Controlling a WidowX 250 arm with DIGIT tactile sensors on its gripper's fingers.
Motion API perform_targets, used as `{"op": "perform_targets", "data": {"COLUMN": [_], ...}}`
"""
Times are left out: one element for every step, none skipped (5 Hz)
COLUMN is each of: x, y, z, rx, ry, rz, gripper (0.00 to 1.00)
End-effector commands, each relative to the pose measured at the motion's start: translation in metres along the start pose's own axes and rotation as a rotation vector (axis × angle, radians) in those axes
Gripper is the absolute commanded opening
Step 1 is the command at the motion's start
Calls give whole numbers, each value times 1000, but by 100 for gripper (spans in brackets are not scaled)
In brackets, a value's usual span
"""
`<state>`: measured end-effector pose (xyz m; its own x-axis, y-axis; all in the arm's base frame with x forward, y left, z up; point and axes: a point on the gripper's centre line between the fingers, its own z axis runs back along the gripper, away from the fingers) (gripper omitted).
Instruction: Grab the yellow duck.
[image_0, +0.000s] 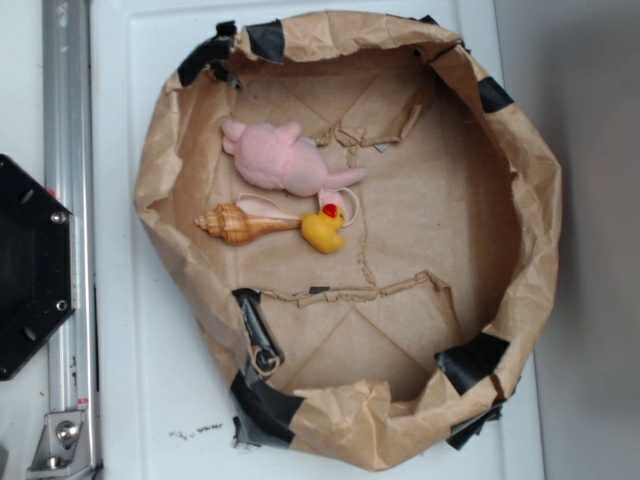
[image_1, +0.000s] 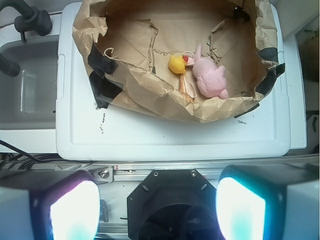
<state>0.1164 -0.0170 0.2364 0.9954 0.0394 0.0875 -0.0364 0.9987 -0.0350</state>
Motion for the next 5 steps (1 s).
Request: {"op": "perform_targets", "data": {"x": [0,47,73,92,106], "y": [0,13,25,34,45], "z": [0,-26,-51,-81,-111], "rx": [0,49,24,26,32], "ry": [0,14,-23,-65,-68], "rz": [0,58,90,77,49], "gripper": [100,100,100,100,100]}}
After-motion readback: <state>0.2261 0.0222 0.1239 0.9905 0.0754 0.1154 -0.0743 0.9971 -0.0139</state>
